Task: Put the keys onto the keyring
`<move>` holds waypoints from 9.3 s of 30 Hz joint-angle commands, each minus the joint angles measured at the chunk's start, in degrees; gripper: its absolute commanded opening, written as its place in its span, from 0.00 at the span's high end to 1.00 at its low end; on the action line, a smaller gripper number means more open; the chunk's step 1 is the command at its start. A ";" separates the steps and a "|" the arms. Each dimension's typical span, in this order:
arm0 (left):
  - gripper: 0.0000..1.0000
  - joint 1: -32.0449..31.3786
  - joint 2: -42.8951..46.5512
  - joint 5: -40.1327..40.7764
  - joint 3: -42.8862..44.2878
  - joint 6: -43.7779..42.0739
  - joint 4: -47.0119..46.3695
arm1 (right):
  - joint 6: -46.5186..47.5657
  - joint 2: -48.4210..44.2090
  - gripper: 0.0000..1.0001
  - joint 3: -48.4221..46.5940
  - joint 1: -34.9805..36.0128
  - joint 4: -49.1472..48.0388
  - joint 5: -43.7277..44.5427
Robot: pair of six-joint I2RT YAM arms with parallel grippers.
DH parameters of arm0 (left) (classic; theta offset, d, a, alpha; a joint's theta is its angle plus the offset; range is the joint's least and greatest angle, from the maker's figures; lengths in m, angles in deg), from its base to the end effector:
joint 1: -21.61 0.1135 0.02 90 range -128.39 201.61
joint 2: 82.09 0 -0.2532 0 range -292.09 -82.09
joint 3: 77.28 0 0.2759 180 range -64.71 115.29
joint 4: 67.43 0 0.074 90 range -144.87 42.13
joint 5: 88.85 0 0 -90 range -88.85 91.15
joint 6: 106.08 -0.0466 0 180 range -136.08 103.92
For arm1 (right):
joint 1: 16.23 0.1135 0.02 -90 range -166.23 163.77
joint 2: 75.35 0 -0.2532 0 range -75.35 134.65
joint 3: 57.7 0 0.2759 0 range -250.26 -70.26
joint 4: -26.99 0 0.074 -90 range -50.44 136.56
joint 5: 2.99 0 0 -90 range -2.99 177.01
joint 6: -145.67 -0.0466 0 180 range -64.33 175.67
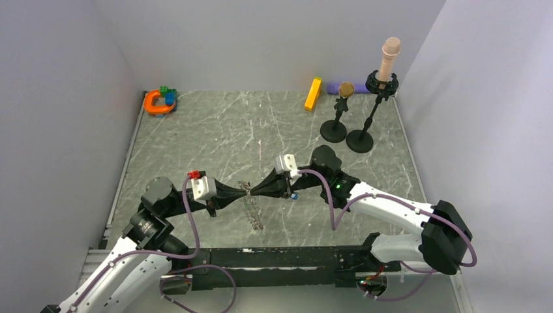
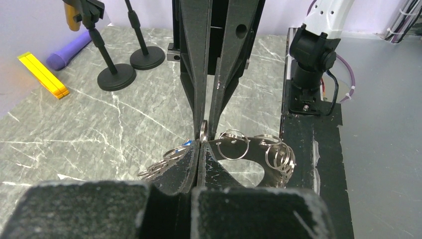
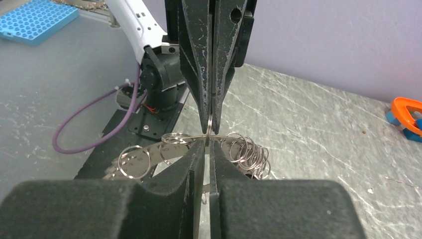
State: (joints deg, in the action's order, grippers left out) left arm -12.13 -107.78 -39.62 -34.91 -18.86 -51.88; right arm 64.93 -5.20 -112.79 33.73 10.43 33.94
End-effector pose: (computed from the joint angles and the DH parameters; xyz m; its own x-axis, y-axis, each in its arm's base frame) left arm 0.1206 -0.1172 0.3046 0.0631 0.0020 -0.9980 0.9616 0.2674 0.0614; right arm 0.1660 0.2555 0.2826 0.1734 0.0560 -0.9833 -0.9587 -0.2191 -0.1815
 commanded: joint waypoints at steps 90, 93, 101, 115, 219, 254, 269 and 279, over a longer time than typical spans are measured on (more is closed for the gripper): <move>0.86 -2.42 7.00 10.37 -10.09 4.29 -13.55 | 6.20 1.16 1.00 -5.77 1.40 4.89 -4.23; 0.72 -2.47 7.91 12.04 -10.12 4.14 -12.40 | 6.21 1.13 1.00 -5.77 1.40 4.93 -4.22; 0.67 -2.47 8.00 11.48 -10.00 4.19 -12.05 | 5.96 1.26 1.00 -5.82 1.42 4.65 -4.24; 0.74 -2.47 4.31 5.74 -10.57 6.16 -17.50 | 5.37 1.39 1.00 -5.82 1.38 4.33 -3.94; 1.00 -2.46 4.67 12.25 -12.52 17.99 -23.59 | 4.86 3.66 1.00 -5.55 -0.08 7.01 2.51; 0.72 -2.38 6.23 11.79 -14.85 18.10 -21.52 | 0.92 1.64 1.00 -5.64 -1.54 3.86 0.44; 0.78 -2.30 4.24 12.47 -14.45 18.07 -23.07 | -0.15 1.54 1.00 -5.21 -1.51 2.43 -0.43; 0.78 -2.30 3.47 12.51 -14.53 18.62 -24.74 | -0.20 1.50 1.00 -4.86 -1.52 2.65 -0.85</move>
State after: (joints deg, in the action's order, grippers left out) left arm -14.33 -104.11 -27.43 -50.28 -0.31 -73.94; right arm 65.47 -1.85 -117.18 32.33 18.02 35.22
